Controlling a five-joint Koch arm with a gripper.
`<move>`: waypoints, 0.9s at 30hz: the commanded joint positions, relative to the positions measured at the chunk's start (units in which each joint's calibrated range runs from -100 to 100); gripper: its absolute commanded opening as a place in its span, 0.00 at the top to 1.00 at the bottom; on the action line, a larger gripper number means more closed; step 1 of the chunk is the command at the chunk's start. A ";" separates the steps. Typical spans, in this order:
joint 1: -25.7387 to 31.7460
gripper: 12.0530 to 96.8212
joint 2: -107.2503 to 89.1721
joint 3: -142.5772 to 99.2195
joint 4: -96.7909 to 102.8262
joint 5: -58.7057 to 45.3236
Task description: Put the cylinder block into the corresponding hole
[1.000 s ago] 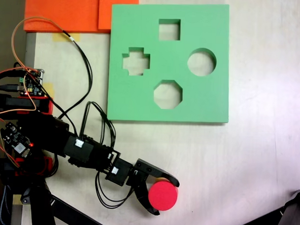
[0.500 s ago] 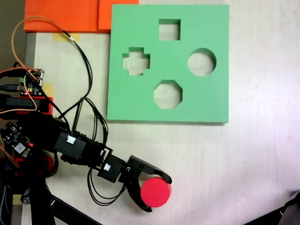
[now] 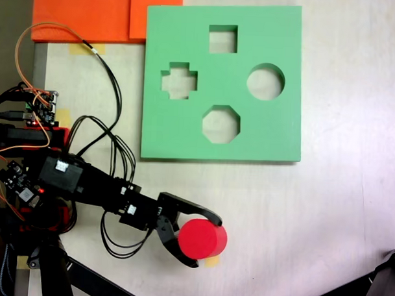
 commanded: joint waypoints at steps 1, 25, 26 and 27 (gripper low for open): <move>1.12 0.68 -3.13 1.05 5.58 -0.24; 18.56 0.68 -3.55 27.48 -16.66 -5.32; 19.00 0.68 -2.29 28.77 -17.43 -5.32; 19.34 0.68 -1.60 30.27 -17.92 -5.32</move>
